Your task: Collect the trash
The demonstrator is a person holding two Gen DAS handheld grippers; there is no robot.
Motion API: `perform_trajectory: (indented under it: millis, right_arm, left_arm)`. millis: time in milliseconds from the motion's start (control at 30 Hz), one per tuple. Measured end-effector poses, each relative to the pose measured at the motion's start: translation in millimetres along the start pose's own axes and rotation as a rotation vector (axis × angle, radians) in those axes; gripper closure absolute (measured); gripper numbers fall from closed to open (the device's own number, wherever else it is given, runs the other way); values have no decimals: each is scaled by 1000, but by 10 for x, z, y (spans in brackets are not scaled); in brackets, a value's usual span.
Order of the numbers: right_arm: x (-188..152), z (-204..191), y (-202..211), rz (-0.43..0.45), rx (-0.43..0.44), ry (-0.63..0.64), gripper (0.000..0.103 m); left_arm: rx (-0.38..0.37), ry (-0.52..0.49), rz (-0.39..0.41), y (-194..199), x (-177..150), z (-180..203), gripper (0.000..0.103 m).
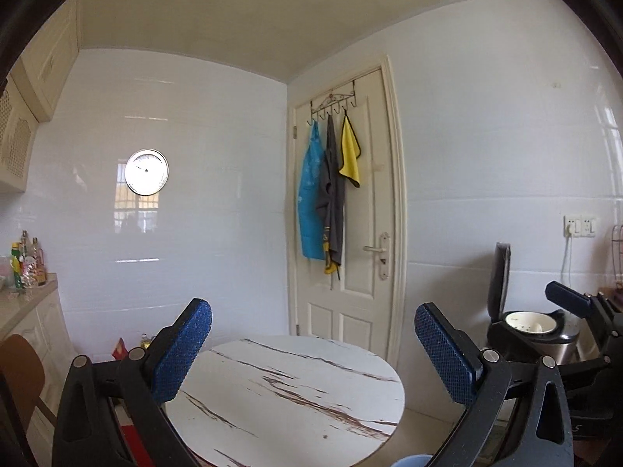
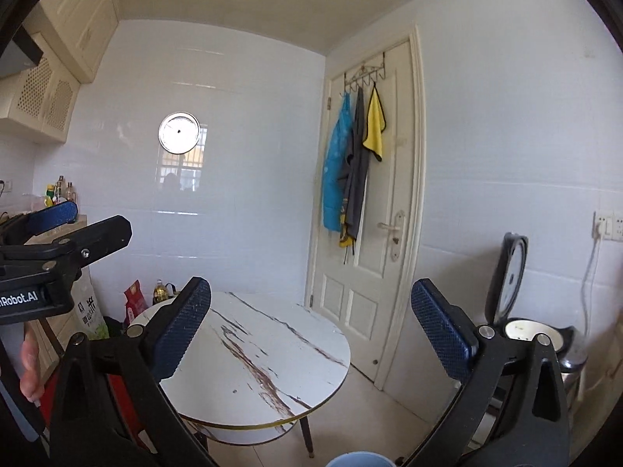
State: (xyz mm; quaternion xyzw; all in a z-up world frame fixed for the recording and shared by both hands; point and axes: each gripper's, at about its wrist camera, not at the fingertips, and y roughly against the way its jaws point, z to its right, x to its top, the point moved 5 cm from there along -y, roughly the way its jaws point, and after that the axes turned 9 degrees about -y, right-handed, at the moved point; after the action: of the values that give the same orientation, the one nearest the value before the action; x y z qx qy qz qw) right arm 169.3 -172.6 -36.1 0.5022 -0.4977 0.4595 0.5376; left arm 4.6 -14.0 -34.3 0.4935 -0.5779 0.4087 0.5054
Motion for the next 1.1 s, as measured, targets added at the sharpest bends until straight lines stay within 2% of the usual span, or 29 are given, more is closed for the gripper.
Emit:
perform_trajectory:
  millis: [200,267,400,667,833,1100]
  right_arm:
    - [-72,-155,133,53,44,-10,0]
    - [-74,-161,153,69,48,-20,0]
    - [-92,-229,183,84,33,-13,0]
    - [-100,-311,151,67,42,-22,0]
    - [-89,-367,161,49,45,-21,0]
    - [59,-502,300,54,61,27,0]
  left_arm:
    - [84,-87,25,416,-224,212,0]
    - [90,-102,7,278,-424,445,0]
    - [94,-92,-17,167,-554,668,0]
    - [125,-71,-32,289,-542,686,0]
    - [135,-63,-33,113,-421,636,0]
    - [154,-50,-26,121,-324,670,0]
